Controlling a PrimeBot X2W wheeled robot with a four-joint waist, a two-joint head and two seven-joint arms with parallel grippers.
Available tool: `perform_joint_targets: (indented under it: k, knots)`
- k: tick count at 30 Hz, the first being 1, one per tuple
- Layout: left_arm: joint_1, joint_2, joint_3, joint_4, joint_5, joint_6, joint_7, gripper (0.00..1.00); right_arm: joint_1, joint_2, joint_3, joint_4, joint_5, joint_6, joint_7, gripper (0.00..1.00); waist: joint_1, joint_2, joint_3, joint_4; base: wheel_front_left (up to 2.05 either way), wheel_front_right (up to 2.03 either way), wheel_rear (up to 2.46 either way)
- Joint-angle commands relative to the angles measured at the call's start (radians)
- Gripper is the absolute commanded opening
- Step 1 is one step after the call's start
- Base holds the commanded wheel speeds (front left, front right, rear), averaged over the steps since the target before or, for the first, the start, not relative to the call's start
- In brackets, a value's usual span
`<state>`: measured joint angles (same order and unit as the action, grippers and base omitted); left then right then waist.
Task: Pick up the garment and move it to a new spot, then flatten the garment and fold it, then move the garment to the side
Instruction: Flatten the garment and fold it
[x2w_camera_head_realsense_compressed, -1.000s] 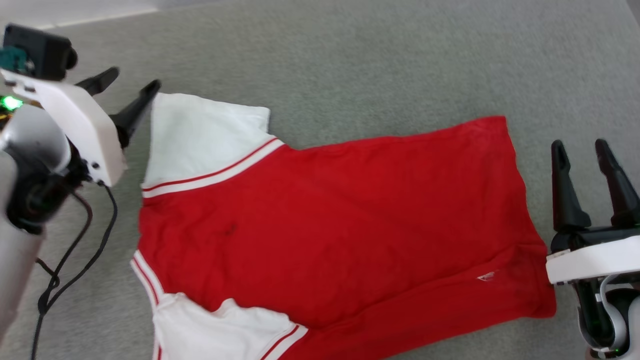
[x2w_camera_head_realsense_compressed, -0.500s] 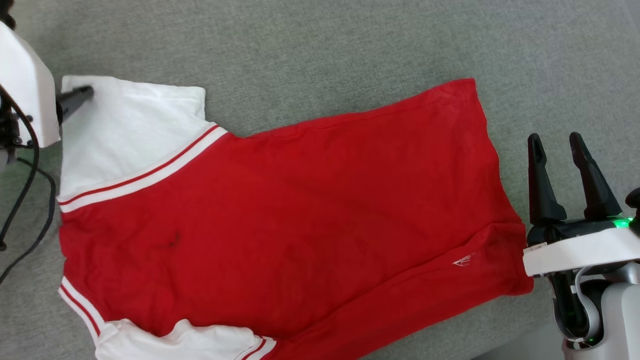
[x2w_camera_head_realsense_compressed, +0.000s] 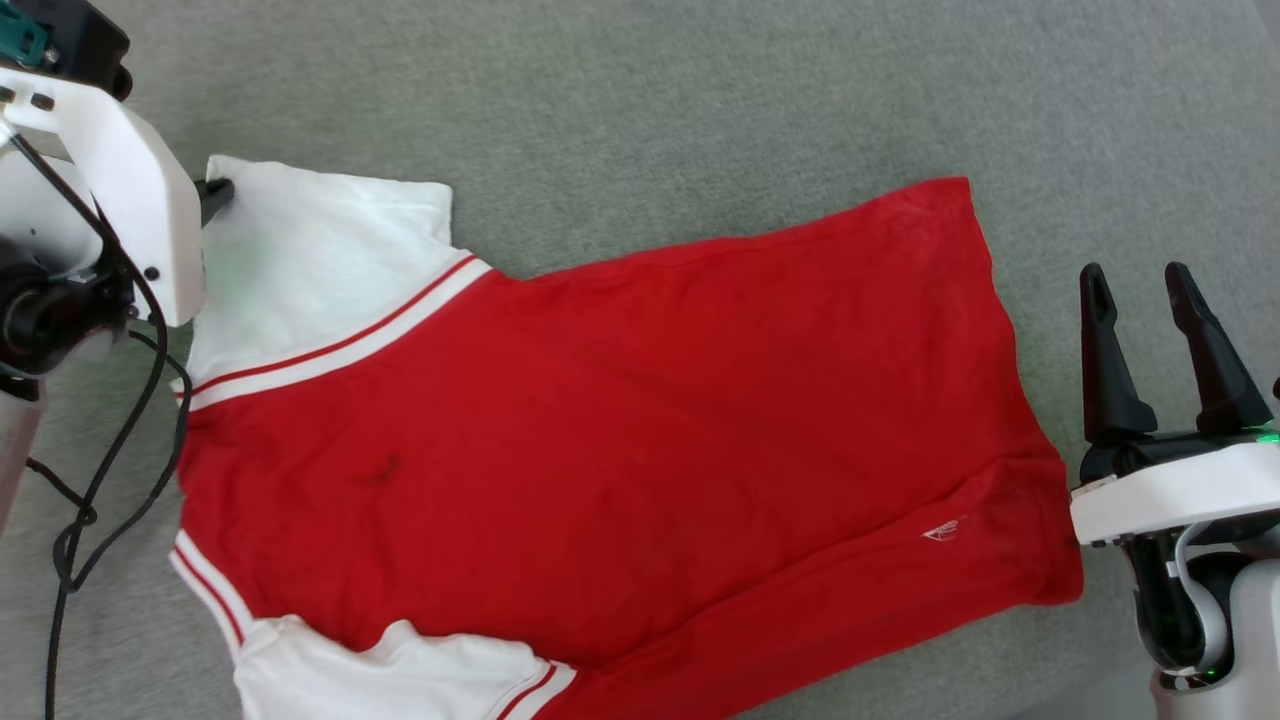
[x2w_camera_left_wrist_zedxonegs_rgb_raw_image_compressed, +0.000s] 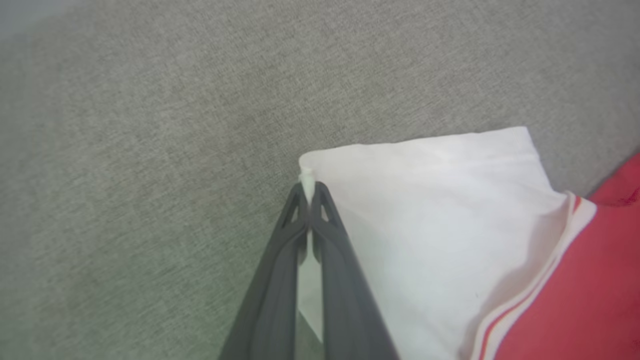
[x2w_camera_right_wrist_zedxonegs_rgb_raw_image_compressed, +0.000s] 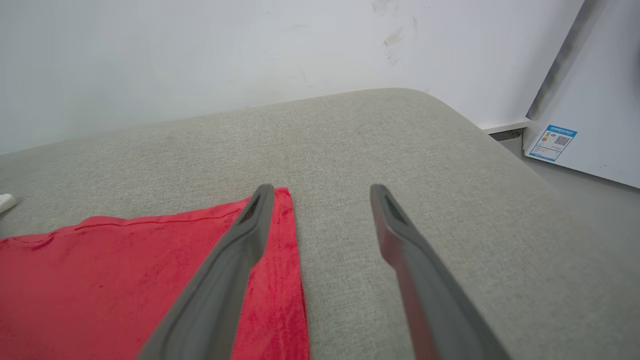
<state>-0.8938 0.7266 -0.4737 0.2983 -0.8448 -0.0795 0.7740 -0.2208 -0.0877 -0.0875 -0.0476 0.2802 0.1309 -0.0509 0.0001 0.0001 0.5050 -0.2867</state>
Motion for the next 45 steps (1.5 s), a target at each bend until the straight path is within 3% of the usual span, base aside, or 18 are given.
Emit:
perform_joint_targets:
  k: [1,10,21,26,35,44,45]
  knots:
    - [0.011,-0.003,0.001,0.000,0.005,-0.012,-0.029,0.00,-0.005,-0.011,-0.001,-0.006,-0.003,0.000,0.011,1.00,-0.0001,-0.0001,-0.033,0.029,0.00,0.00,0.00]
    - [0.077,-0.037,-0.005,-0.108,-0.007,-0.042,-0.212,0.00,0.007,-0.110,-0.003,-0.027,-0.012,0.000,0.226,1.00,-0.0001,-0.0001,-0.138,0.125,0.00,0.00,0.00]
    - [0.181,-0.023,-0.035,-0.371,0.007,-0.034,-0.278,0.00,-0.130,-0.304,0.034,-0.011,0.037,-0.001,0.759,1.00,-0.0001,-0.0001,-0.131,0.233,0.00,0.00,0.00]
    - [0.225,-0.005,-0.053,-0.498,0.045,-0.013,-0.292,0.00,-0.209,-0.373,0.050,0.068,0.014,0.000,0.920,1.00,-0.0001,-0.0001,-0.097,0.281,0.00,0.00,0.00]
    - [0.260,-0.004,-0.076,-0.631,0.077,-0.001,-0.310,0.00,-0.297,-0.415,0.091,0.180,0.018,0.000,0.999,1.00,-0.0001,-0.0001,-0.039,0.358,0.00,0.00,0.00]
    - [0.280,-0.023,-0.103,-0.651,0.076,-0.008,-0.326,0.00,-0.243,-0.403,0.134,0.275,0.013,0.001,0.993,1.00,-0.0001,-0.0001,-0.020,0.404,0.00,0.00,0.00]
    - [0.284,-0.024,-0.104,-0.647,0.076,-0.008,-0.331,0.00,-0.235,-0.400,0.138,0.283,0.016,0.001,0.990,0.44,-0.0001,-0.0001,-0.022,0.406,0.00,0.00,0.00]
